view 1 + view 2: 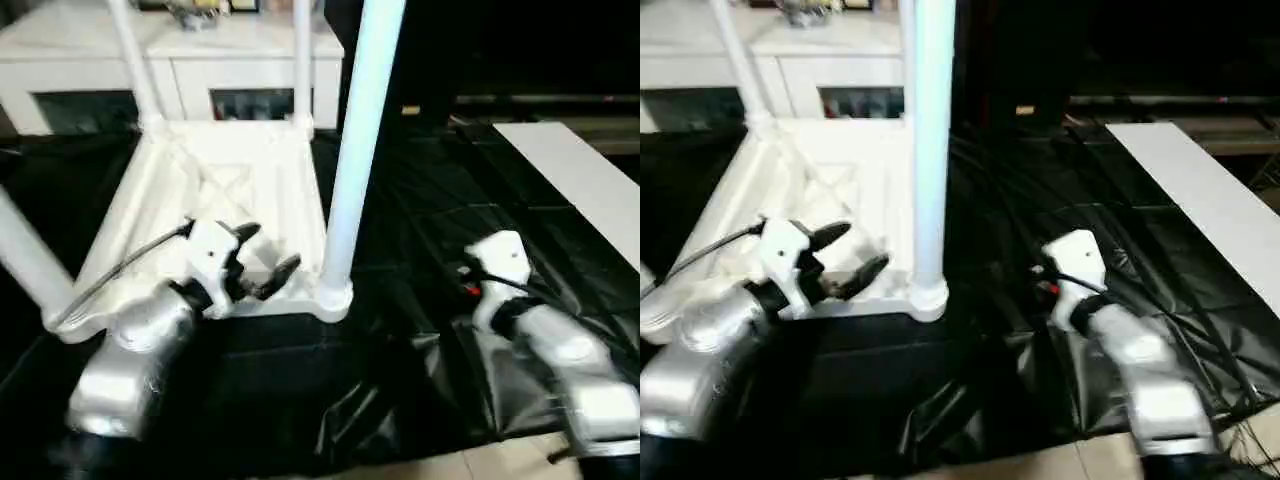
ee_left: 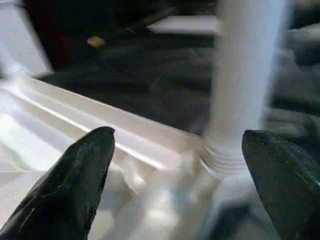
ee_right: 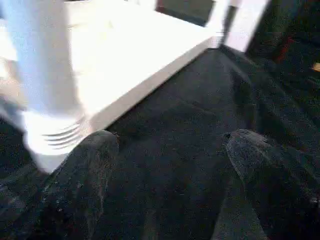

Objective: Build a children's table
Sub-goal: Rotate table base

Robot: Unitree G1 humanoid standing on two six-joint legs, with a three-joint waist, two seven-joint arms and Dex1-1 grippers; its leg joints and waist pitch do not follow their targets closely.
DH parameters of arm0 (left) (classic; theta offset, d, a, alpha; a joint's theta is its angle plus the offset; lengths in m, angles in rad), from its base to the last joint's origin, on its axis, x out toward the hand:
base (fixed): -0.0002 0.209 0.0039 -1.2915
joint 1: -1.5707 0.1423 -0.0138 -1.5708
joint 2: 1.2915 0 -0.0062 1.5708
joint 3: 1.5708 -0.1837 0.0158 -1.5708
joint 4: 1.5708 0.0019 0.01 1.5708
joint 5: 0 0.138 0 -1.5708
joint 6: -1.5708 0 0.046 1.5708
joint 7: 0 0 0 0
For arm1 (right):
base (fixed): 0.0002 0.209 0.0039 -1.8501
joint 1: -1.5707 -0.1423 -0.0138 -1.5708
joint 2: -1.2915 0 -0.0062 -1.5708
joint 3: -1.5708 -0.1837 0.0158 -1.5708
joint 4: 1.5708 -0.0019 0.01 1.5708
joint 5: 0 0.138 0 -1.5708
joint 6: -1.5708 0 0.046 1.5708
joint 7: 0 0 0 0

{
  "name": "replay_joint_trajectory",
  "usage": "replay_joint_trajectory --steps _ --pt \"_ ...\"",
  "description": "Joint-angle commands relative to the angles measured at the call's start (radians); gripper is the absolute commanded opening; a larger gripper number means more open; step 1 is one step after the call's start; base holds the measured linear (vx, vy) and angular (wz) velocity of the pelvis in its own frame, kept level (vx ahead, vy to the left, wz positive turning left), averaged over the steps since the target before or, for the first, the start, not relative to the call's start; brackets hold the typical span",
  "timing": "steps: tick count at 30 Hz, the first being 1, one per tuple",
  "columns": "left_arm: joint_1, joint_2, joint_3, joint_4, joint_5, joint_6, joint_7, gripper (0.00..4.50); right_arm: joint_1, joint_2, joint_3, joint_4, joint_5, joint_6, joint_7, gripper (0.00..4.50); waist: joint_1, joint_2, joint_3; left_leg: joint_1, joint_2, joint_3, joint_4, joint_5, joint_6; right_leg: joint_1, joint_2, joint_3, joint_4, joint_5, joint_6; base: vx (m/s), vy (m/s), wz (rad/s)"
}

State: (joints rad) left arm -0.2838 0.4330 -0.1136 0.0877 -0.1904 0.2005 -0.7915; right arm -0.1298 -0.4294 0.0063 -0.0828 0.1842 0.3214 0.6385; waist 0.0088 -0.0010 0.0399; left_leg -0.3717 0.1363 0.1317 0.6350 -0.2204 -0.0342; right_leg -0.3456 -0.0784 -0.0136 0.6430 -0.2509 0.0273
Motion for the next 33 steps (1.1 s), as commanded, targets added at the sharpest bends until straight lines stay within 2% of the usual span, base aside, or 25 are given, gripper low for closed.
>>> replay_joint_trajectory --steps 1,2,4,6,7,8,9,11,12,13,14,15,16,17,18,21,22,24,26,27,28,29,30,32,33 --pt "-0.076 0.030 -0.052 0.086 0.040 -0.007 -0.093 4.50 -0.018 -0.044 0.017 0.013 0.017 0.002 0.084 3.95 0.002 0.003 -0.033 0.026 0.071 -0.024 -0.109 -0.384 -0.030 0.001 -0.060 0.034 -0.102 -0.305 -0.197 -0.057 0.008 0.01" --pt "-0.111 0.036 -0.070 0.130 0.058 -0.020 -0.109 4.50 -0.018 -0.060 0.025 0.013 0.018 0.000 0.111 3.95 0.002 0.007 -0.034 0.023 0.072 -0.021 -0.110 -0.366 -0.032 0.002 -0.061 0.035 -0.099 -0.279 -0.200 -0.057 0.008 0.01" --pt "-0.172 0.044 -0.100 0.212 0.084 -0.038 -0.127 4.50 -0.024 -0.083 0.037 0.016 0.019 -0.005 0.147 3.95 0.002 0.001 -0.034 0.018 0.073 -0.016 -0.111 -0.345 -0.027 0.004 -0.063 0.034 -0.101 -0.270 -0.196 0.000 0.000 0.00" --pt "-0.244 0.046 -0.137 0.320 0.134 -0.063 -0.157 4.50 -0.029 -0.103 0.053 0.019 0.029 -0.010 0.192 3.95 0.004 0.000 -0.038 0.013 0.073 -0.014 -0.110 -0.304 -0.012 0.006 -0.065 0.033 -0.099 -0.239 -0.203 0.000 0.000 0.00" --pt "-0.253 0.046 -0.141 0.333 0.138 -0.059 -0.166 4.50 -0.030 -0.106 0.057 0.019 0.027 -0.012 0.198 3.95 0.004 0.000 -0.039 0.013 0.075 -0.014 -0.109 -0.295 -0.009 0.006 -0.066 0.033 -0.097 -0.224 -0.208 0.000 0.000 0.00" --pt "-0.257 0.046 -0.143 0.340 0.140 -0.057 -0.171 4.22 -0.030 -0.108 0.059 0.020 0.027 -0.013 0.202 3.98 0.003 -0.001 -0.040 0.010 0.076 -0.013 -0.108 -0.271 -0.002 0.008 -0.068 0.032 -0.094 -0.185 -0.223 0.000 0.000 0.00" --pt "-0.274 0.051 -0.158 0.368 0.148 -0.059 -0.204 4.22 -0.028 -0.116 0.070 0.018 0.023 -0.016 0.217 3.98 0.003 -0.001 -0.042 0.007 0.077 -0.013 -0.107 -0.253 0.004 0.011 -0.069 0.032 -0.090 -0.160 -0.231 0.000 0.000 0.00" --pt "-0.303 0.059 -0.182 0.414 0.149 -0.044 -0.268 4.15 -0.028 -0.126 0.082 0.019 0.021 -0.023 0.237 3.98 0.003 0.001 -0.046 0.007 0.076 -0.009 -0.103 -0.198 0.027 0.012 -0.067 0.030 -0.086 -0.075 -0.255 0.000 0.000 0.00" --pt "-0.323 0.070 -0.201 0.444 0.148 -0.031 -0.330 4.09 -0.028 -0.131 0.089 0.020 0.021 -0.024 0.250 3.98 0.004 0.005 -0.050 0.007 0.077 -0.006 -0.100 -0.141 0.052 0.015 -0.067 0.028 -0.078 0.021 -0.281 0.000 0.000 0.00" --pt "-0.328 0.072 -0.205 0.451 0.148 -0.030 -0.343 3.96 -0.028 -0.132 0.091 0.020 0.021 -0.024 0.252 3.98 0.005 0.004 -0.053 0.008 0.078 -0.003 -0.097 -0.123 0.061 0.016 -0.067 0.027 -0.074 0.053 -0.290 0.000 0.000 0.00" --pt "-0.339 0.076 -0.212 0.471 0.149 -0.029 -0.368 3.96 -0.028 -0.133 0.093 0.020 0.022 -0.024 0.256 3.98 0.007 0.011 -0.059 0.008 0.080 -0.003 -0.092 -0.081 0.079 0.018 -0.067 0.025 -0.066 0.127 -0.310 0.000 0.000 0.00" --pt "-0.339 0.076 -0.212 0.471 0.149 -0.029 -0.368 3.84 -0.028 -0.133 0.093 0.020 0.022 -0.024 0.256 3.98 0.008 0.008 -0.061 0.009 0.079 -0.001 -0.089 -0.057 0.090 0.018 -0.066 0.024 -0.065 0.166 -0.318 0.000 0.000 0.00" --pt "-0.357 0.078 -0.218 0.506 0.158 -0.041 -0.390 3.76 -0.031 -0.135 0.096 0.023 0.019 -0.026 0.262 3.98 0.009 0.005 -0.066 0.005 0.078 0.001 -0.083 -0.005 0.115 0.019 -0.065 0.024 -0.057 0.248 -0.335 0.000 0.000 0.00" --pt "-0.357 0.078 -0.218 0.506 0.158 -0.041 -0.390 3.76 -0.031 -0.135 0.096 0.023 0.019 -0.026 0.262 3.98 0.012 0.006 -0.068 0.005 0.077 0.003 -0.079 0.016 0.129 0.019 -0.064 0.023 -0.053 0.282 -0.341 0.000 0.000 0.00" --pt "-0.368 0.076 -0.216 0.529 0.170 -0.064 -0.378 3.61 -0.033 -0.133 0.096 0.024 0.021 -0.026 0.265 3.98 0.018 0.006 -0.066 0.003 0.079 0.004 -0.076 0.034 0.158 0.016 -0.067 0.021 -0.051 0.317 -0.354 0.000 0.000 0.00" --pt "-0.397 0.069 -0.207 0.588 0.191 -0.105 -0.348 3.33 -0.038 -0.131 0.102 0.028 0.025 -0.029 0.274 3.98 0.028 0.005 -0.060 0.007 0.085 0.006 -0.082 -0.037 0.150 0.014 -0.071 0.021 -0.059 0.225 -0.357 0.000 0.000 0.00" --pt "-0.407 0.069 -0.202 0.606 0.179 -0.106 -0.371 3.30 -0.039 -0.130 0.110 0.028 0.023 -0.034 0.281 3.98 0.031 0.006 -0.055 0.010 0.088 0.008 -0.089 -0.086 0.127 0.010 -0.070 0.022 -0.065 0.155 -0.355 0.000 0.000 0.00" --pt "-0.413 0.061 -0.189 0.619 0.164 -0.109 -0.374 3.08 -0.041 -0.125 0.111 0.034 0.018 -0.043 0.276 3.98 0.034 0.010 -0.053 0.014 0.090 0.010 -0.092 -0.121 0.107 0.007 -0.070 0.022 -0.068 0.111 -0.351 0.000 0.000 0.00" --pt "-0.417 0.050 -0.175 0.632 0.147 -0.107 -0.390 2.91 -0.043 -0.123 0.112 0.038 0.014 -0.048 0.273 3.98 0.036 0.006 -0.050 0.017 0.092 0.019 -0.097 -0.167 0.074 0.005 -0.071 0.023 -0.073 0.053 -0.341 0.000 0.000 0.00" --pt "-0.419 0.045 -0.171 0.636 0.140 -0.107 -0.399 2.87 -0.042 -0.122 0.112 0.038 0.014 -0.048 0.273 3.98 0.037 0.010 -0.051 0.017 0.092 0.020 -0.098 -0.172 0.066 0.005 -0.072 0.023 -0.072 0.045 -0.337 0.000 0.000 0.00" --pt "-0.423 0.036 -0.169 0.643 0.129 -0.111 -0.420 2.63 -0.042 -0.122 0.113 0.038 0.014 -0.049 0.272 3.98 0.036 0.010 -0.050 0.018 0.092 0.022 -0.101 -0.185 0.056 0.002 -0.070 0.023 -0.074 0.034 -0.330 0.000 0.000 0.00" --pt "-0.425 0.032 -0.170 0.647 0.126 -0.112 -0.431 2.63 -0.041 -0.123 0.113 0.038 0.011 -0.050 0.271 3.98 0.035 0.009 -0.050 0.018 0.092 0.022 -0.102 -0.189 0.053 0.002 -0.069 0.023 -0.074 0.032 -0.327 0.000 0.000 0.00" --pt "-0.434 0.020 -0.173 0.669 0.127 -0.122 -0.443 2.51 -0.039 -0.123 0.113 0.040 0.006 -0.055 0.267 3.98 0.035 0.016 -0.049 0.018 0.092 0.023 -0.105 -0.207 0.041 0.000 -0.071 0.023 -0.076 0.022 -0.318 0.000 0.000 0.00" --pt "-0.441 0.009 -0.173 0.690 0.129 -0.134 -0.441 2.34 -0.036 -0.122 0.112 0.039 0.004 -0.057 0.266 3.98 0.036 0.014 -0.050 0.018 0.091 0.024 -0.105 -0.221 0.034 0.000 -0.072 0.024 -0.079 0.013 -0.310 0.000 0.000 0.00" --pt "-0.446 0.003 -0.174 0.706 0.133 -0.145 -0.440 2.25 -0.035 -0.123 0.112 0.039 0.004 -0.058 0.264 3.98 0.037 0.017 -0.050 0.017 0.092 0.023 -0.106 -0.223 0.031 0.002 -0.074 0.025 -0.079 0.014 -0.306 0.000 0.000 0.00"
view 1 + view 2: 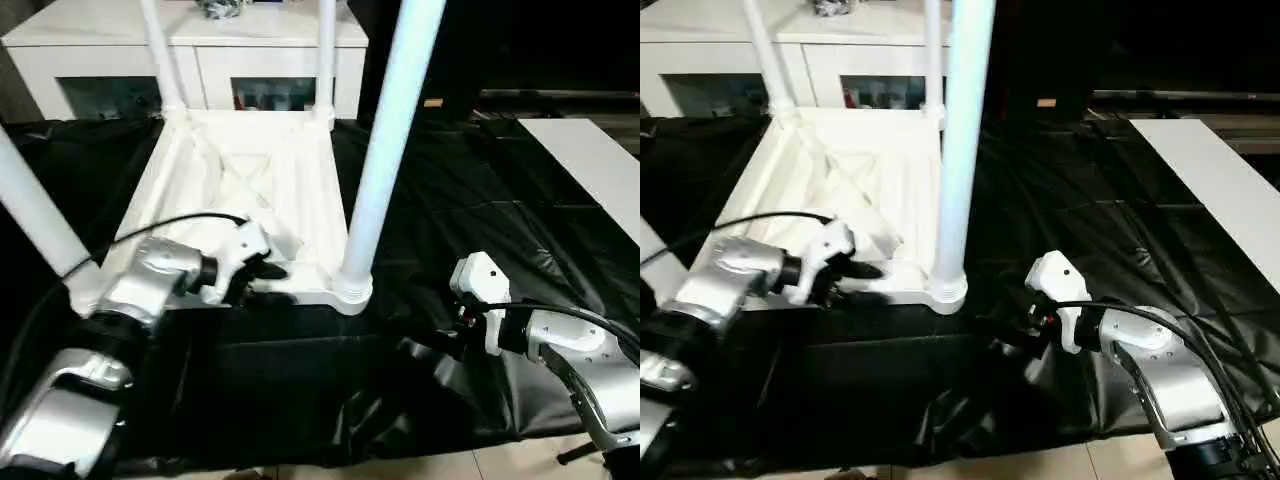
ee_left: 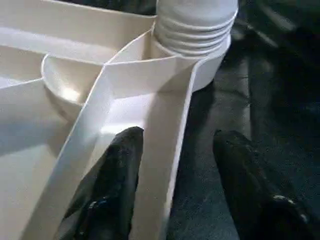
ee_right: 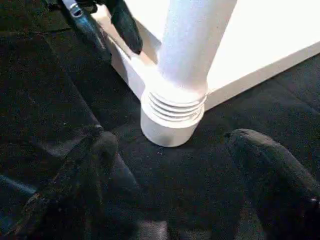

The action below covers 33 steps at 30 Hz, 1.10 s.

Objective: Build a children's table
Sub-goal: Rotate table base, then rotate leg to tighten

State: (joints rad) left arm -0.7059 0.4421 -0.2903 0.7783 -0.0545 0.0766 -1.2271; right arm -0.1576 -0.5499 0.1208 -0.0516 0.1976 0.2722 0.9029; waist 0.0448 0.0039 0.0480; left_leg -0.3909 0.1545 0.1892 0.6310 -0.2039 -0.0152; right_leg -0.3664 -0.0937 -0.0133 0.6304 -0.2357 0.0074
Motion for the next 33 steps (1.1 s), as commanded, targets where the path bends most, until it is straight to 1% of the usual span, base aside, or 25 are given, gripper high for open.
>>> replay_joint_trajectory --steps 1,2,3,5,6,7,8,10,12,14,15,18,19,21,22,23,25,26,27,28,29,30,31,32,33 --pt "-0.033 -0.017 0.002 0.035 0.002 -0.030 -0.002 2.25 -0.006 -0.003 -0.002 0.007 -0.008 -0.010 -0.002 3.98 0.000 0.016 -0.058 0.036 0.073 -0.034 -0.102 -0.243 0.011 0.021 -0.058 0.025 -0.067 -0.002 -0.284 0.000 0.000 0.00" --pt "-0.035 -0.020 0.002 0.039 0.003 -0.032 -0.002 2.04 -0.006 -0.003 -0.001 0.007 -0.008 -0.011 -0.003 3.98 -0.001 0.010 -0.056 0.035 0.073 -0.033 -0.103 -0.254 0.009 0.022 -0.058 0.025 -0.070 -0.014 -0.282 0.000 0.000 0.00" --pt "-0.040 -0.027 0.002 0.050 0.009 -0.040 0.002 2.04 -0.004 -0.004 -0.002 0.005 -0.007 -0.011 -0.004 3.98 0.000 0.009 -0.058 0.036 0.074 -0.033 -0.103 -0.253 0.009 0.023 -0.060 0.026 -0.070 -0.013 -0.282 0.000 0.000 0.00" --pt "-0.052 -0.039 -0.003 0.077 0.026 -0.061 0.012 1.84 0.000 -0.005 -0.004 -0.001 -0.005 -0.011 -0.007 3.98 -0.002 0.013 -0.059 0.033 0.073 -0.033 -0.100 -0.235 0.016 0.025 -0.060 0.027 -0.070 0.008 -0.284 0.000 0.000 0.00" --pt "-0.055 -0.042 -0.003 0.084 0.029 -0.064 0.015 1.84 0.001 -0.006 -0.004 -0.003 -0.005 -0.011 -0.007 3.98 -0.002 0.012 -0.058 0.031 0.073 -0.033 -0.100 -0.226 0.020 0.026 -0.060 0.027 -0.069 0.016 -0.285 0.000 0.000 0.00" --pt "-0.061 -0.047 -0.006 0.100 0.037 -0.074 0.019 1.73 0.005 -0.007 -0.005 -0.007 -0.005 -0.010 -0.008 3.98 -0.002 0.017 -0.060 0.031 0.073 -0.033 -0.099 -0.212 0.026 0.026 -0.060 0.026 -0.068 0.037 -0.288 0.000 0.000 0.00" --pt "-0.064 -0.048 -0.010 0.107 0.043 -0.078 0.019 1.60 0.009 -0.010 -0.005 -0.011 -0.006 -0.011 -0.007 3.98 -0.003 0.015 -0.060 0.030 0.073 -0.033 -0.097 -0.200 0.034 0.026 -0.059 0.026 -0.067 0.055 -0.293 0.000 0.000 0.00" --pt "-0.072 -0.052 -0.020 0.132 0.060 -0.095 0.021 1.43 0.020 -0.017 -0.006 -0.022 -0.005 -0.009 -0.006 3.98 -0.003 0.020 -0.061 0.031 0.074 -0.034 -0.097 -0.189 0.041 0.027 -0.059 0.025 -0.065 0.072 -0.298 0.000 0.000 0.00" --pt "-0.076 -0.054 -0.022 0.146 0.065 -0.102 0.021 1.27 0.021 -0.018 -0.008 -0.025 -0.004 -0.009 -0.006 3.98 -0.005 0.016 -0.061 0.030 0.074 -0.033 -0.096 -0.182 0.051 0.029 -0.059 0.025 -0.065 0.085 -0.303 0.000 0.000 0.00" --pt "-0.082 -0.054 -0.032 0.176 0.087 -0.123 0.025 1.01 0.017 -0.019 -0.011 -0.023 -0.002 -0.008 -0.008 3.98 -0.006 0.017 -0.061 0.030 0.074 -0.032 -0.096 -0.183 0.059 0.029 -0.059 0.025 -0.067 0.077 -0.306 0.000 0.000 0.00" --pt "-0.084 -0.054 -0.033 0.183 0.092 -0.128 0.024 0.96 0.016 -0.019 -0.011 -0.024 -0.002 -0.007 -0.009 3.98 -0.007 0.022 -0.060 0.031 0.075 -0.032 -0.098 -0.192 0.056 0.027 -0.059 0.024 -0.069 0.064 -0.306 0.000 0.000 0.00" --pt "-0.086 -0.054 -0.030 0.198 0.100 -0.135 0.018 0.67 0.011 -0.017 -0.012 -0.026 0.001 -0.002 -0.012 3.98 -0.007 0.020 -0.058 0.033 0.076 -0.032 -0.100 -0.216 0.047 0.026 -0.060 0.026 -0.071 0.032 -0.307 0.000 0.000 0.00" --pt "-0.084 -0.051 -0.035 0.201 0.107 -0.137 0.011 0.67 0.010 -0.016 -0.012 -0.025 0.001 -0.002 -0.013 3.98 -0.008 0.018 -0.056 0.032 0.077 -0.032 -0.102 -0.227 0.042 0.026 -0.061 0.026 -0.074 0.005 -0.305 0.000 0.000 0.00" --pt "-0.079 -0.047 -0.041 0.200 0.113 -0.137 -0.001 0.55 0.008 -0.016 -0.011 -0.023 0.000 -0.004 -0.013 3.98 -0.008 0.018 -0.055 0.032 0.078 -0.032 -0.103 -0.233 0.038 0.025 -0.062 0.027 -0.076 -0.010 -0.301 0.000 0.000 0.00" --pt "-0.078 -0.045 -0.039 0.201 0.112 -0.139 -0.003 0.46 0.004 -0.013 -0.013 -0.021 0.001 -0.004 -0.016 3.98 -0.008 0.014 -0.054 0.032 0.078 -0.031 -0.104 -0.235 0.038 0.024 -0.061 0.027 -0.077 -0.015 -0.300 0.000 0.000 0.00" --pt "-0.076 -0.044 -0.037 0.199 0.110 -0.137 -0.005 0.35 0.003 -0.012 -0.014 -0.020 0.002 -0.003 -0.017 3.98 -0.008 0.016 -0.055 0.032 0.078 -0.032 -0.104 -0.232 0.037 0.024 -0.061 0.027 -0.075 -0.014 -0.299 0.000 0.000 0.00" --pt "-0.061 -0.031 -0.030 0.179 0.104 -0.128 -0.014 0.23 -0.007 -0.005 -0.020 -0.017 0.009 -0.003 -0.024 3.98 -0.008 0.014 -0.055 0.031 0.078 -0.032 -0.104 -0.227 0.039 0.024 -0.062 0.027 -0.074 -0.014 -0.298 0.000 0.000 0.00" --pt "-0.032 -0.019 -0.028 0.143 0.100 -0.111 -0.018 0.17 -0.012 0.004 -0.027 -0.011 0.009 -0.004 -0.039 3.98 -0.009 0.023 -0.055 0.030 0.079 -0.034 -0.105 -0.221 0.038 0.025 -0.064 0.027 -0.072 -0.004 -0.298 0.000 0.000 0.00" --pt "-0.018 -0.015 -0.024 0.126 0.096 -0.102 -0.019 0.12 -0.014 0.008 -0.031 -0.008 0.010 -0.003 -0.047 3.98 -0.014 0.019 -0.056 0.027 0.080 -0.034 -0.107 -0.213 0.038 0.026 -0.061 0.026 -0.069 0.021 -0.299 0.000 0.000 0.00" --pt "0.033 -0.004 -0.007 0.051 0.078 -0.067 -0.008 0.08 -0.018 0.018 -0.044 0.001 0.013 0.002 -0.069 3.98 -0.015 0.019 -0.055 0.026 0.079 -0.034 -0.107 -0.211 0.041 0.027 -0.061 0.025 -0.069 0.028 -0.300 0.000 0.000 0.00" --pt "0.046 -0.002 -0.002 0.032 0.073 -0.058 -0.005 0.03 -0.019 0.021 -0.047 0.003 0.014 0.004 -0.074 3.98 -0.017 0.022 -0.059 0.027 0.082 -0.034 -0.106 -0.192 0.045 0.029 -0.063 0.025 -0.065 0.068 -0.305 0.000 0.000 0.00" --pt "0.085 0.002 0.015 -0.031 0.057 -0.016 0.019 0.03 -0.020 0.027 -0.056 0.008 0.017 0.006 -0.085 3.98 -0.020 0.023 -0.058 0.023 0.079 -0.034 -0.106 -0.180 0.051 0.031 -0.060 0.023 -0.064 0.084 -0.305 0.000 0.000 0.00" --pt "0.155 0.001 0.048 -0.149 0.029 0.064 0.068 0.03 -0.018 0.032 -0.063 0.010 0.023 0.007 -0.090 3.98 -0.023 0.023 -0.062 0.027 0.078 -0.031 -0.101 -0.151 0.066 0.030 -0.060 0.023 -0.062 0.125 -0.311 0.000 0.000 0.00" --pt "0.218 -0.006 0.080 -0.262 0.006 0.142 0.123 0.03 -0.013 0.031 -0.063 0.011 0.025 0.004 -0.089 3.98 -0.029 0.024 -0.065 0.024 0.085 -0.032 -0.101 -0.116 0.084 0.039 -0.064 0.022 -0.056 0.186 -0.317 0.000 0.000 0.00" --pt "0.284 0.000 0.090 -0.388 -0.014 0.217 0.137 0.03 -0.007 0.029 -0.061 0.010 0.025 -0.001 -0.085 3.98 -0.033 0.023 -0.063 0.019 0.081 -0.032 -0.099 -0.094 0.102 0.039 -0.064 0.020 -0.058 0.203 -0.316 0.000 0.000 0.00"
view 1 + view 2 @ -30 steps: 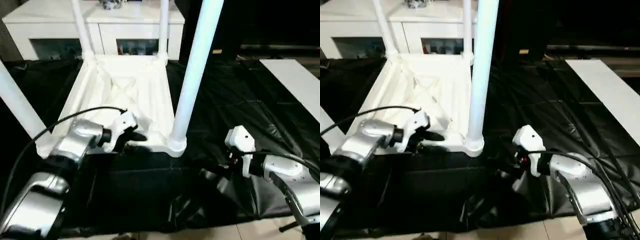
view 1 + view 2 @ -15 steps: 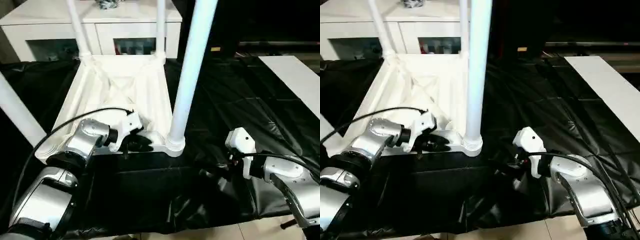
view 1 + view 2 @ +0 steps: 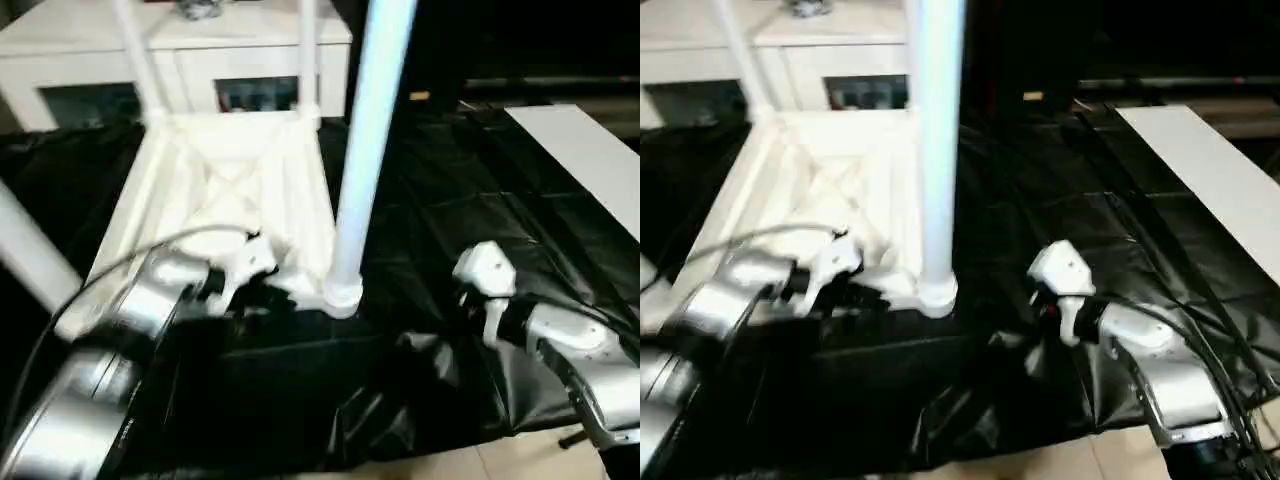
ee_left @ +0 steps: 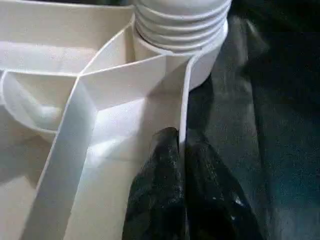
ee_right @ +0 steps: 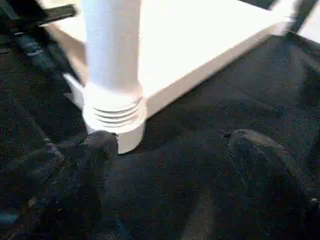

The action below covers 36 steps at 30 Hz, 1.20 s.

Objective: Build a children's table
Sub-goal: Rotate leg to tighten

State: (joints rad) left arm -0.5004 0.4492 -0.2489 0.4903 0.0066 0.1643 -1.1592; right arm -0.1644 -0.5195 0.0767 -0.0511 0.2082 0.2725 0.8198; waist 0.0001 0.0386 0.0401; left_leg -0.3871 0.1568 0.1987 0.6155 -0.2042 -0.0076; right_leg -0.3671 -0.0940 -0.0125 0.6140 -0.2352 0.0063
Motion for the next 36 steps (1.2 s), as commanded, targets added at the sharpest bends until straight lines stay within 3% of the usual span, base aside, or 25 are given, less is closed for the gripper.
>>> replay_joint_trajectory --steps 1,2,4,5,6,7,9,10,12,13,15,16,21,23,28,36 --pt "0.123 -0.001 0.051 -0.189 -0.088 0.181 0.071 0.03 0.004 -0.003 -0.016 0.008 0.015 -0.004 0.001 3.98 0.008 -0.013 -0.057 0.013 0.077 -0.040 -0.080 -0.075 0.116 0.041 -0.064 0.019 -0.041 0.207 -0.316 0.000 0.000 0.00" --pt "0.152 -0.006 0.062 -0.251 -0.085 0.216 0.099 0.01 0.007 0.003 -0.020 0.007 0.033 0.005 0.011 4.14 0.003 -0.019 -0.058 0.015 0.076 -0.038 -0.078 -0.074 0.131 0.040 -0.063 0.019 -0.046 0.186 -0.312 0.000 0.000 0.00" --pt "0.178 -0.012 0.068 -0.304 -0.079 0.249 0.123 0.00 0.007 0.008 -0.021 0.007 0.049 0.011 0.020 4.24 0.002 -0.017 -0.055 0.018 0.073 -0.035 -0.077 -0.080 0.144 0.035 -0.058 0.019 -0.053 0.127 -0.309 0.000 0.000 0.00" --pt "0.206 -0.018 0.068 -0.358 -0.043 0.284 0.162 0.00 0.002 0.014 -0.012 0.011 0.064 0.023 0.039 4.34 0.002 -0.014 -0.051 0.018 0.074 -0.035 -0.080 -0.095 0.141 0.032 -0.055 0.019 -0.057 0.073 -0.304 0.000 0.000 0.00" --pt "0.208 -0.019 0.068 -0.362 -0.040 0.286 0.164 0.00 0.001 0.014 -0.010 0.012 0.065 0.023 0.042 4.42 0.002 -0.016 -0.048 0.017 0.076 -0.037 -0.083 -0.112 0.132 0.032 -0.055 0.019 -0.059 0.030 -0.297 0.000 0.000 0.00" --pt "0.224 -0.030 0.069 -0.398 -0.038 0.303 0.181 0.00 -0.006 0.015 0.005 0.019 0.069 0.026 0.064 4.42 0.001 -0.027 -0.048 0.022 0.076 -0.034 -0.084 -0.129 0.123 0.028 -0.051 0.019 -0.065 -0.006 -0.288 0.000 0.000 0.00" --pt "0.228 -0.039 0.071 -0.412 -0.043 0.305 0.189 0.00 -0.014 0.018 0.014 0.027 0.072 0.029 0.077 4.42 0.004 -0.022 -0.047 0.022 0.076 -0.036 -0.086 -0.137 0.109 0.027 -0.051 0.020 -0.064 -0.039 -0.280 0.000 0.000 0.00" --pt "0.237 -0.052 0.065 -0.456 -0.044 0.322 0.203 0.00 -0.035 0.027 0.030 0.049 0.076 0.033 0.098 4.42 0.002 -0.033 -0.046 0.019 0.075 -0.036 -0.086 -0.133 0.108 0.028 -0.052 0.020 -0.063 -0.043 -0.275 0.000 0.000 0.00" --pt "0.239 -0.055 0.064 -0.466 -0.041 0.328 0.209 0.00 -0.039 0.028 0.033 0.054 0.076 0.035 0.102 4.42 0.005 -0.028 -0.046 0.021 0.074 -0.036 -0.087 -0.130 0.107 0.024 -0.051 0.020 -0.065 -0.049 -0.271 0.000 0.000 0.00" --pt "0.239 -0.061 0.053 -0.488 -0.049 0.313 0.211 0.00 -0.059 0.030 0.055 0.084 0.045 0.010 0.099 4.42 0.004 -0.038 -0.046 0.023 0.074 -0.033 -0.085 -0.127 0.107 0.022 -0.050 0.021 -0.067 -0.047 -0.270 0.000 0.000 0.00" --pt "0.234 -0.061 0.036 -0.502 -0.047 0.297 0.211 0.00 -0.090 0.045 0.076 0.138 0.008 -0.025 0.082 4.42 0.009 -0.032 -0.049 0.022 0.073 -0.033 -0.083 -0.096 0.103 0.020 -0.050 0.020 -0.059 -0.020 -0.271 0.000 0.000 0.00" --pt "0.232 -0.061 0.029 -0.510 -0.049 0.303 0.210 0.00 -0.105 0.054 0.080 0.162 -0.003 -0.038 0.075 4.42 0.009 -0.039 -0.050 0.022 0.072 -0.031 -0.082 -0.084 0.105 0.021 -0.049 0.020 -0.059 -0.003 -0.271 0.000 0.000 0.00" --pt "0.199 -0.067 0.000 -0.476 -0.029 0.291 0.210 0.00 -0.188 0.101 0.111 0.280 -0.041 -0.070 0.064 4.42 0.025 -0.038 -0.060 0.020 0.067 -0.029 -0.066 0.037 0.153 0.024 -0.048 0.020 -0.038 0.176 -0.290 0.000 0.000 0.00" --pt "0.183 -0.072 -0.008 -0.457 -0.027 0.294 0.207 0.00 -0.223 0.121 0.121 0.329 -0.044 -0.075 0.074 4.42 0.032 -0.043 -0.060 0.018 0.066 -0.027 -0.063 0.043 0.164 0.023 -0.048 0.020 -0.035 0.188 -0.292 0.000 0.000 0.00" --pt "0.157 -0.073 -0.018 -0.425 -0.021 0.283 0.207 0.00 -0.256 0.137 0.138 0.384 -0.029 -0.087 0.129 4.42 0.041 -0.044 -0.054 0.020 0.070 -0.026 -0.068 -0.035 0.127 0.018 -0.049 0.021 -0.041 0.073 -0.287 0.000 0.000 0.00" --pt "0.127 -0.069 -0.022 -0.385 -0.025 0.268 0.203 0.00 -0.292 0.160 0.134 0.466 -0.027 -0.121 0.163 4.26 0.042 -0.048 -0.052 0.020 0.069 -0.026 -0.070 -0.067 0.097 0.017 -0.050 0.022 -0.043 0.041 -0.283 0.000 0.000 0.00"
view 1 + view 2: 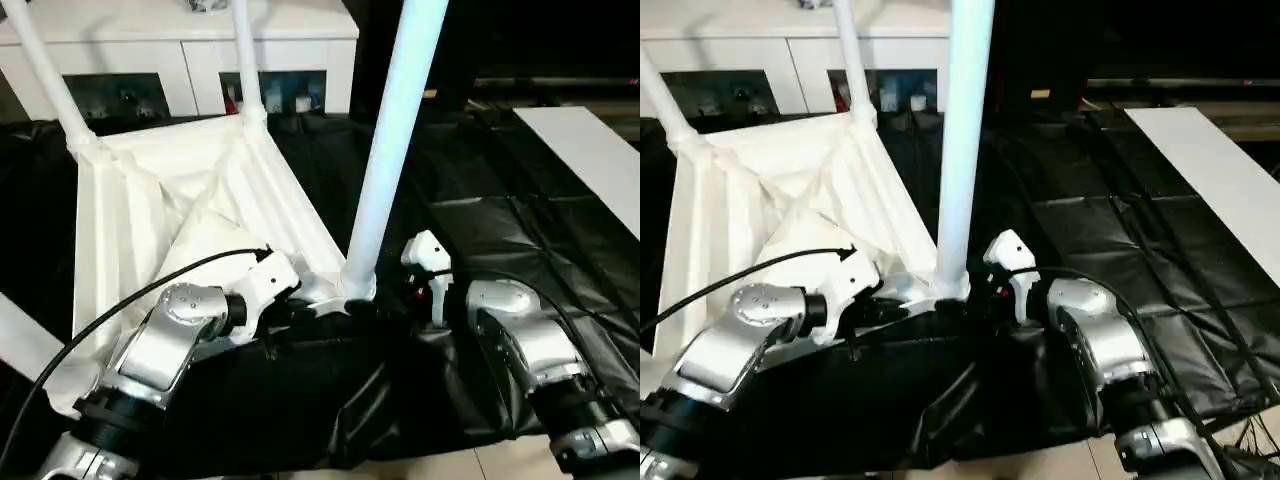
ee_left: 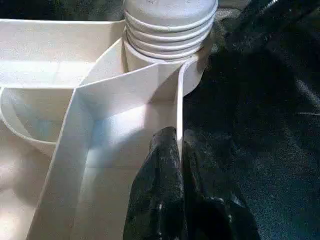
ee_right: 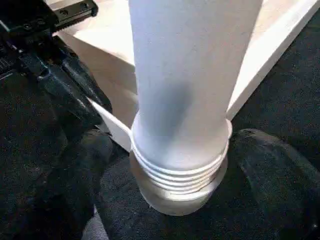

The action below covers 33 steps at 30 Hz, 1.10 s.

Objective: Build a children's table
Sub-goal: Rotate leg to tighten

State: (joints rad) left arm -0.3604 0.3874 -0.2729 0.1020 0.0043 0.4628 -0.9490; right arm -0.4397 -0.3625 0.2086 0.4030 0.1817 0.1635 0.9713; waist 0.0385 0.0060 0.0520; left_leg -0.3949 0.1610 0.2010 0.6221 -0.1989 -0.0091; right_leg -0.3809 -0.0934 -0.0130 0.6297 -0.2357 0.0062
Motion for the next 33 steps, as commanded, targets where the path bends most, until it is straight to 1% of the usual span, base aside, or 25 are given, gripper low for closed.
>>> replay_joint_trajectory --steps 1,3,4,11,12,13,17,21,22,23,24,26,28,29,30,31,32,33 --pt "-0.015 -0.006 0.001 0.006 -0.023 -0.032 -0.008 0.00 -0.021 0.005 0.000 0.019 -0.001 -0.016 0.011 4.15 0.004 -0.017 -0.063 0.027 0.064 -0.028 -0.077 -0.078 0.097 0.031 -0.050 0.023 -0.059 0.033 -0.281 0.000 0.000 0.00" --pt "-0.016 -0.006 0.001 0.008 -0.023 -0.034 -0.009 0.00 -0.024 0.007 -0.002 0.025 0.000 -0.019 0.010 3.89 0.005 -0.016 -0.064 0.026 0.065 -0.029 -0.077 -0.073 0.097 0.032 -0.051 0.023 -0.058 0.039 -0.279 0.000 0.000 0.00" --pt "-0.018 -0.003 -0.001 0.013 -0.025 -0.036 -0.012 0.00 -0.031 0.014 -0.011 0.039 0.004 -0.025 0.017 3.89 0.005 -0.014 -0.065 0.026 0.065 -0.029 -0.077 -0.066 0.098 0.032 -0.050 0.022 -0.056 0.051 -0.279 0.000 0.000 0.00" --pt "-0.024 0.007 -0.006 0.025 -0.028 -0.040 -0.023 0.00 -0.045 0.032 -0.019 0.080 0.014 -0.039 0.032 3.23 0.007 -0.013 -0.066 0.026 0.065 -0.029 -0.076 -0.061 0.104 0.032 -0.051 0.022 -0.055 0.062 -0.289 0.000 0.000 0.00" --pt "-0.024 0.008 -0.005 0.027 -0.031 -0.040 -0.026 0.00 -0.049 0.037 -0.020 0.093 0.013 -0.048 0.034 3.23 0.007 -0.013 -0.066 0.026 0.065 -0.029 -0.076 -0.061 0.104 0.032 -0.051 0.022 -0.055 0.063 -0.290 0.000 0.000 0.00" --pt "-0.024 0.009 -0.005 0.027 -0.032 -0.040 -0.028 0.00 -0.050 0.039 -0.021 0.099 0.012 -0.051 0.035 3.06 0.006 -0.013 -0.065 0.026 0.065 -0.029 -0.076 -0.066 0.103 0.031 -0.051 0.021 -0.055 0.058 -0.291 0.000 0.000 0.00" --pt "-0.025 0.015 -0.008 0.030 -0.032 -0.040 -0.035 0.00 -0.055 0.045 -0.021 0.114 0.011 -0.058 0.042 2.78 0.006 -0.012 -0.066 0.027 0.065 -0.029 -0.077 -0.072 0.098 0.031 -0.050 0.021 -0.055 0.050 -0.290 0.000 0.000 0.00" --pt "-0.025 0.021 -0.009 0.033 -0.035 -0.039 -0.044 0.00 -0.057 0.055 -0.028 0.131 0.006 -0.074 0.025 2.73 0.006 -0.013 -0.064 0.026 0.065 -0.029 -0.078 -0.080 0.096 0.031 -0.050 0.021 -0.056 0.040 -0.290 0.000 0.000 0.00" --pt "-0.026 0.018 -0.006 0.034 -0.038 -0.035 -0.040 0.00 -0.060 0.064 -0.041 0.147 0.000 -0.086 -0.012 2.71 0.006 -0.015 -0.064 0.026 0.065 -0.028 -0.078 -0.081 0.095 0.031 -0.050 0.021 -0.057 0.038 -0.289 0.000 0.000 0.00" --pt "-0.026 0.016 -0.005 0.035 -0.040 -0.033 -0.039 0.00 -0.062 0.069 -0.047 0.155 -0.003 -0.091 -0.031 2.71 0.005 -0.013 -0.064 0.026 0.065 -0.029 -0.079 -0.085 0.093 0.030 -0.052 0.022 -0.057 0.030 -0.288 0.000 0.000 0.00" --pt "-0.031 0.005 -0.002 0.046 -0.042 -0.028 -0.026 0.00 -0.068 0.084 -0.064 0.179 -0.018 -0.104 -0.103 2.70 0.005 -0.013 -0.063 0.026 0.065 -0.029 -0.080 -0.092 0.089 0.029 -0.052 0.022 -0.059 0.018 -0.287 0.000 0.000 0.00" --pt "-0.045 -0.023 0.000 0.073 -0.036 -0.017 0.006 0.00 -0.074 0.114 -0.096 0.212 -0.035 -0.107 -0.229 2.70 -0.002 -0.013 -0.062 0.028 0.064 -0.029 -0.085 -0.122 0.060 0.026 -0.050 0.022 -0.063 -0.028 -0.281 0.000 0.000 0.00" --pt "-0.078 -0.079 -0.002 0.132 -0.016 -0.011 0.072 0.00 -0.068 0.161 -0.135 0.227 -0.031 -0.084 -0.353 2.70 -0.006 -0.014 -0.061 0.025 0.064 -0.031 -0.089 -0.135 0.043 0.028 -0.050 0.022 -0.066 -0.059 -0.268 0.000 0.000 0.00" --pt "-0.099 -0.111 -0.001 0.169 -0.003 -0.011 0.116 0.00 -0.064 0.186 -0.150 0.232 -0.031 -0.071 -0.414 2.70 -0.005 -0.013 -0.059 0.031 0.065 -0.030 -0.091 -0.160 0.028 0.022 -0.050 0.024 -0.072 -0.090 -0.259 0.000 0.000 0.00" --pt "-0.113 -0.133 0.001 0.194 0.006 -0.013 0.147 0.00 -0.061 0.202 -0.159 0.235 -0.032 -0.063 -0.453 2.70 -0.005 -0.013 -0.059 0.032 0.064 -0.030 -0.091 -0.162 0.021 0.022 -0.050 0.025 -0.073 -0.095 -0.256 0.000 0.000 0.00" --pt "-0.153 -0.183 0.004 0.256 0.024 -0.016 0.216 0.00 -0.062 0.240 -0.166 0.258 -0.058 -0.047 -0.569 2.70 -0.002 -0.004 -0.061 0.033 0.064 -0.031 -0.092 -0.169 0.008 0.020 -0.050 0.025 -0.073 -0.101 -0.248 0.000 0.000 0.00" --pt "-0.165 -0.198 0.006 0.272 0.027 -0.015 0.233 0.00 -0.063 0.250 -0.164 0.267 -0.069 -0.045 -0.603 2.70 -0.005 -0.004 -0.060 0.033 0.062 -0.031 -0.094 -0.174 -0.005 0.018 -0.047 0.025 -0.075 -0.096 -0.241 0.000 0.000 0.00" --pt "-0.187 -0.226 0.015 0.304 0.032 -0.018 0.278 0.00 -0.070 0.269 -0.165 0.287 -0.077 -0.043 -0.648 2.70 -0.005 -0.007 -0.062 0.033 0.062 -0.031 -0.095 -0.181 -0.008 0.019 -0.047 0.024 -0.076 -0.098 -0.238 0.000 0.000 0.00"
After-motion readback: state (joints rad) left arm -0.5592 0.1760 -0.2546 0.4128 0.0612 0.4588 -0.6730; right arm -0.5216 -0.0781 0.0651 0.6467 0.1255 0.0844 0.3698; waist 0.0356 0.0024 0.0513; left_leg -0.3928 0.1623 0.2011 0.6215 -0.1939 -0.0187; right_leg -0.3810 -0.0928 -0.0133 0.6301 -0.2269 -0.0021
